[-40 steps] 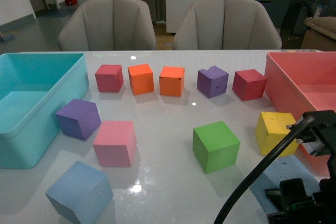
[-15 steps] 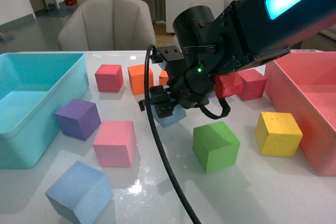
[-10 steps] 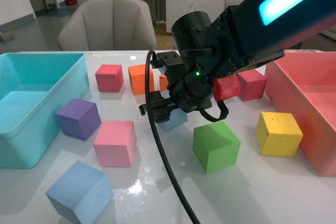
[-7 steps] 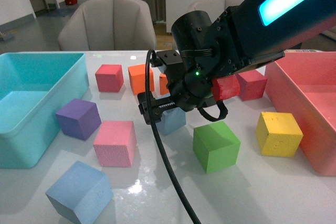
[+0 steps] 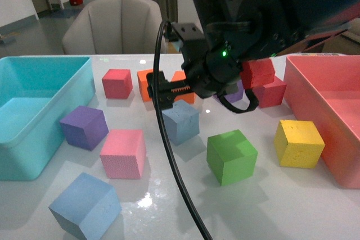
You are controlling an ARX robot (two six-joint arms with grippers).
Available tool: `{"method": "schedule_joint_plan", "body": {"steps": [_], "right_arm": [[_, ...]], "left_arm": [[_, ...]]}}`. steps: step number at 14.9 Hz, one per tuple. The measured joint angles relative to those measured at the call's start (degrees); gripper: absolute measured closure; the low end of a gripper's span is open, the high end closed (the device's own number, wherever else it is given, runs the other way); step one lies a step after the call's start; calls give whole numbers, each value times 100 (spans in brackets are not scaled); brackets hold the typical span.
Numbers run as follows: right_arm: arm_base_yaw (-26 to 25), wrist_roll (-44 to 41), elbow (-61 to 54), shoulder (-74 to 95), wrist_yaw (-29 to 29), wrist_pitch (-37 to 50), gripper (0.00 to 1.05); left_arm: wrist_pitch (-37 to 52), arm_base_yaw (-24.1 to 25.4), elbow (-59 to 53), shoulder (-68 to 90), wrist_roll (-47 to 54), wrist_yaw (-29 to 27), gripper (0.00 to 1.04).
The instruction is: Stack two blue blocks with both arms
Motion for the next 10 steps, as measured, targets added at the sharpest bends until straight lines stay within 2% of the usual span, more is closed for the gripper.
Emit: {"method": "schedule_joint_plan", "body": {"steps": [3,6,7,8,10], "right_arm": [[-55,251,-1141,-1060,225,999,6],[-227,673,-3613,-3123,1049,2455,6],[-415,885,-4806,-4266,1318,2658,6],[-605,984,-5436,-4870,1427,2699,6],[-1126,1027,-5628,-4784,1565,3198,6]], "left_arm": [[0,0,0,0,0,0,7],[0,0,0,0,0,0,7],[0,0,0,0,0,0,7],[0,0,0,0,0,0,7],[13,-2,0,0,2,28,7]]}}
